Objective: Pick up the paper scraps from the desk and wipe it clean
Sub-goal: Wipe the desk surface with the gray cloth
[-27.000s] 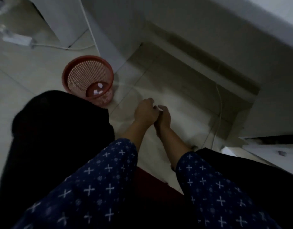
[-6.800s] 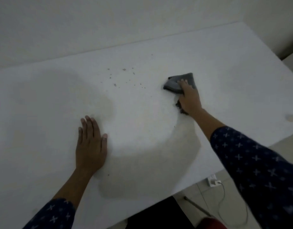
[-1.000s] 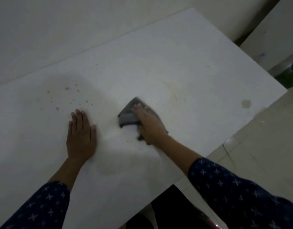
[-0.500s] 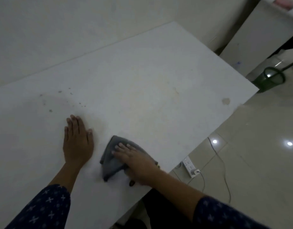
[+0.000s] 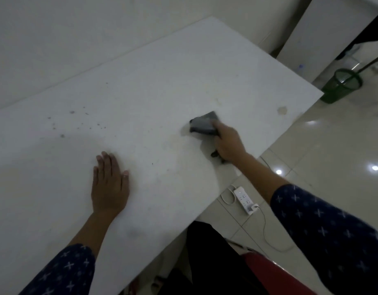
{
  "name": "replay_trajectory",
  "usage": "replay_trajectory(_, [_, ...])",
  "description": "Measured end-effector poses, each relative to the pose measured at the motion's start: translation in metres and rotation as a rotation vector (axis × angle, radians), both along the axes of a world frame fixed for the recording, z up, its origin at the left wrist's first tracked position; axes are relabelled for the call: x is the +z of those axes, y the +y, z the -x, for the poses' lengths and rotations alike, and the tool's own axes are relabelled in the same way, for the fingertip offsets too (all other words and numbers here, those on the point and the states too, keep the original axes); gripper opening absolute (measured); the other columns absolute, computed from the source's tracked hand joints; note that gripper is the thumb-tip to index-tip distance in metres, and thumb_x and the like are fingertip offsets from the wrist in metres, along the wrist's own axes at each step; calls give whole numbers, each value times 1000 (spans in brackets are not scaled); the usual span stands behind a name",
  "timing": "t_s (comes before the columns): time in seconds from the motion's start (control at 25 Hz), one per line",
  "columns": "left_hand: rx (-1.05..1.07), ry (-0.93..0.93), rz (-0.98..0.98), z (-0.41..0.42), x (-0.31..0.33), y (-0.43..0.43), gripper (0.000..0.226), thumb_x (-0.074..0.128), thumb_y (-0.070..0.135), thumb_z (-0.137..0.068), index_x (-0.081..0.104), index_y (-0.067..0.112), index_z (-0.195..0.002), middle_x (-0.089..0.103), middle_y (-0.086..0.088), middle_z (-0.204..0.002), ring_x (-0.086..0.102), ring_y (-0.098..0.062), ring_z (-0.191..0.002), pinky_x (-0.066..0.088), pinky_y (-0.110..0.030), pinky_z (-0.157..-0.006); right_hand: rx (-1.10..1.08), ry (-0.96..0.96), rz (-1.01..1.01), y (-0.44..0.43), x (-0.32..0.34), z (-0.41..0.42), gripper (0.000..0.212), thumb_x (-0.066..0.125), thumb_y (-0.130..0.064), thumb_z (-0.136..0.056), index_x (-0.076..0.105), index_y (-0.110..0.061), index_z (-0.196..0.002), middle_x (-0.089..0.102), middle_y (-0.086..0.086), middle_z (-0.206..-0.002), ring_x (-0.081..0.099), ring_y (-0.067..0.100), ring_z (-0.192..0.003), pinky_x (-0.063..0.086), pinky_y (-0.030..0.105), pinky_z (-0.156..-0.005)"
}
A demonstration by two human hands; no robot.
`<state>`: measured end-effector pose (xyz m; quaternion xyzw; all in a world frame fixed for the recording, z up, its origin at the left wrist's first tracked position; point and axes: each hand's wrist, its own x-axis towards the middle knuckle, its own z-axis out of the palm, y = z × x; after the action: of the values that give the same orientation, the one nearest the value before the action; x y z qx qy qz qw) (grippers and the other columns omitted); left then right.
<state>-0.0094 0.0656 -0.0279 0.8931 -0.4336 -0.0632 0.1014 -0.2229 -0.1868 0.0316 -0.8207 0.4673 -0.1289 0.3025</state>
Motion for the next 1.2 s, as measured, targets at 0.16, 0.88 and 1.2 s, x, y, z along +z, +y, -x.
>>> replay_trajectory(0.16, [21, 33, 12, 1, 3, -5, 71, 15, 40, -92, 14, -8, -144, 13, -26, -152, 10, -38, -143, 10, -48, -116, 653, 46, -5, 141, -23, -3, 65, 50, -7, -84, 31, -18, -145, 25, 8, -155, 16, 18, -145, 9, 27, -120])
replay_trajectory(0.88, [-179, 94, 141, -25, 8, -180, 68, 14, 39, -92, 8, -1, -146, -1, -13, -156, -8, -17, -142, -8, -29, -115, 1014, 24, 2, -13, -33, -19, 59, 53, -1, -80, 45, -7, -138, 40, 10, -148, 27, 19, -142, 10, 27, -119])
replay_trajectory(1.2, [-129, -24, 96, -42, -1, -189, 67, 15, 41, -95, 9, 0, -147, 6, -13, -155, 6, -21, -144, -6, -23, -117, 228, 36, 42, -213, -23, -49, 65, 34, -15, -75, 42, -12, -139, 37, 10, -150, 30, 24, -141, 21, 33, -118])
